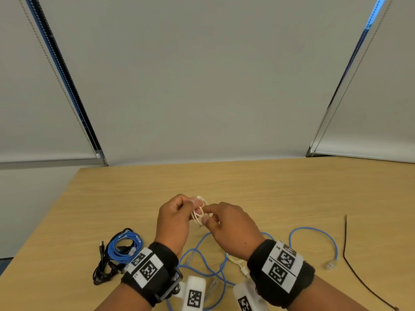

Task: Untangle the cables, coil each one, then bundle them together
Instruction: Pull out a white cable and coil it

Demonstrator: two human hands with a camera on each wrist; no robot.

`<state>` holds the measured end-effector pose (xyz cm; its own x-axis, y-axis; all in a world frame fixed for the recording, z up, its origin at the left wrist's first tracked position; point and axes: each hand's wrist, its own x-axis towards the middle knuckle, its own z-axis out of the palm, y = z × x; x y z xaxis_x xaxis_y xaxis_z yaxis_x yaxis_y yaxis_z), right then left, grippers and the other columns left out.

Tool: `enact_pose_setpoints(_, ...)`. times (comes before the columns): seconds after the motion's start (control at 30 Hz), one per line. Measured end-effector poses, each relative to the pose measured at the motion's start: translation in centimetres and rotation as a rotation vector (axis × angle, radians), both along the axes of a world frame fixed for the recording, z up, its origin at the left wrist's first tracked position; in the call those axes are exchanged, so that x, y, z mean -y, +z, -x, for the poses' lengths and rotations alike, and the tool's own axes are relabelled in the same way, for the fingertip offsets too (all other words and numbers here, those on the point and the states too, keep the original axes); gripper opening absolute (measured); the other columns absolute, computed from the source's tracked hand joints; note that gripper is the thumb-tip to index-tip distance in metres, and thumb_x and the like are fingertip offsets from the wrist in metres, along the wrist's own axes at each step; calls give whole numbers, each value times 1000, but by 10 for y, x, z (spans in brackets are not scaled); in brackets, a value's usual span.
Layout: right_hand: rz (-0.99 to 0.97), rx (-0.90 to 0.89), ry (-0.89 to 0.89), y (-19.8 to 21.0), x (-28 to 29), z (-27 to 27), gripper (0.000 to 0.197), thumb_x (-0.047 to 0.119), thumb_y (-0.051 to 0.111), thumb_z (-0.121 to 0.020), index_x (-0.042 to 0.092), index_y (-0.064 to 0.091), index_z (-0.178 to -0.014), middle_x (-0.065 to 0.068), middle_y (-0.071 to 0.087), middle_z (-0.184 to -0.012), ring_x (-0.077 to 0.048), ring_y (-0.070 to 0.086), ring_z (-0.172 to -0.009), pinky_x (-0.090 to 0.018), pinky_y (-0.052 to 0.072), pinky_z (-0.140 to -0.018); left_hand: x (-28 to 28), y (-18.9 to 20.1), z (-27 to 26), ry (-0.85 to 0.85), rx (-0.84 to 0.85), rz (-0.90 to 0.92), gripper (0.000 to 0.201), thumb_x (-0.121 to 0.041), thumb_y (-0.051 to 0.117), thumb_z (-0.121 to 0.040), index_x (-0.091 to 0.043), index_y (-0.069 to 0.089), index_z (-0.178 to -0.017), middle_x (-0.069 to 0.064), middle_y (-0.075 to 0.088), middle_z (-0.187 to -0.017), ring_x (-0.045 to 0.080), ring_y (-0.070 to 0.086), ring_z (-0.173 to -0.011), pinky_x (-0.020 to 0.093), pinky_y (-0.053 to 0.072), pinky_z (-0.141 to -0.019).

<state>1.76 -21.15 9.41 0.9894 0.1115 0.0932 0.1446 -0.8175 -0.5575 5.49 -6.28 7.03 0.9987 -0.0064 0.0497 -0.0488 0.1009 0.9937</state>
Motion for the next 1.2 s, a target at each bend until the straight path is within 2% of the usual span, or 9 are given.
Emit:
enact_pose_setpoints(0.17, -431, -119, -28, -10, 6, -5, 18, 39, 69, -91, 28, 72, -77, 12, 45, -50, -5, 38, -49, -27, 34, -57, -4, 6, 3, -134, 15, 3, 28, -5, 54, -99, -8, 65, -73, 12, 65, -74, 21, 62, -70, 32, 52, -68)
enact_pose_setpoints(0.3, -579, -134, -73, -14, 7, -6, 21, 39, 72, -89, 21, 76, -80, 12, 46, -52, -7, 37, -51, -31, 35, -59, -7, 6, 4, -171, -17, 18, 21, -3, 52, -100, -3, 62, -82, 15, 66, -77, 21, 62, -73, 32, 54, -69)
enact_pose_setpoints(0.43, -389, -49, -90, -14, 6, -9, 30, 49, 69, -88, 23, 73, -75, 10, 45, -46, -7, 39, -45, -24, 33, -50, -7, 5, 1, -153, -22, -25, 23, -4, 50, -100, -4, 61, -80, 9, 64, -78, 19, 54, -72, 33, 45, -67)
enact_pose_setpoints(0.57, -269, -63, -74, -12, 6, -8, 26, 37, 59, -96, 35, 69, -71, 11, 52, -56, -8, 49, -58, -34, 46, -63, -3, 6, 2, -209, -65, -32, 28, -10, 49, -101, -12, 61, -76, 4, 58, -71, 13, 48, -63, 31, 34, -61)
enact_pose_setpoints(0.63, -274, -92, -35, -11, 6, -8, 28, 33, 57, -97, 38, 68, -73, 8, 44, -51, -10, 41, -51, -30, 40, -56, 0, 7, 4, -254, -87, -3, 32, -13, 48, -102, -14, 61, -73, 3, 51, -63, 10, 41, -57, 27, 29, -55)
enact_pose_setpoints(0.8, -670, -249, -64, -4, 10, -8, 16, 22, 68, -93, 12, 76, -82, 3, 55, -64, -7, 44, -57, -22, 38, -58, 0, 7, 9, -258, -108, 40, 30, -10, 46, -103, -12, 61, -77, 3, 58, -70, 8, 39, -54, 25, 27, -52)
enact_pose_setpoints(1.03, -1141, -434, -68, 7, 24, -9, 30, 18, 56, -100, 20, 62, -71, -3, 63, -81, -16, 56, -74, -30, 44, -64, -11, 3, -5, -94, -15, -207, 23, -9, 53, -100, -8, 65, -81, -8, 58, -74, 6, 43, -54, 18, 37, -52)
enact_pose_setpoints(1.13, -1019, -418, -10, 5, 25, -10, 20, 14, 55, -101, 13, 64, -82, -8, 65, -74, -16, 57, -62, -30, 46, -61, -10, 4, -7, -56, -55, -166, 23, -9, 53, -100, -9, 67, -81, -4, 64, -81, 7, 50, -57, 25, 45, -64)
enact_pose_setpoints(1.2, -708, -317, 1, 3, 28, -11, 14, 15, 61, -98, 13, 69, -86, -3, 66, -76, -12, 57, -66, -26, 48, -65, -11, 6, -8, -60, -138, -66, 27, -12, 54, -101, -14, 68, -78, -2, 65, -84, 9, 51, -58, 31, 47, -70)
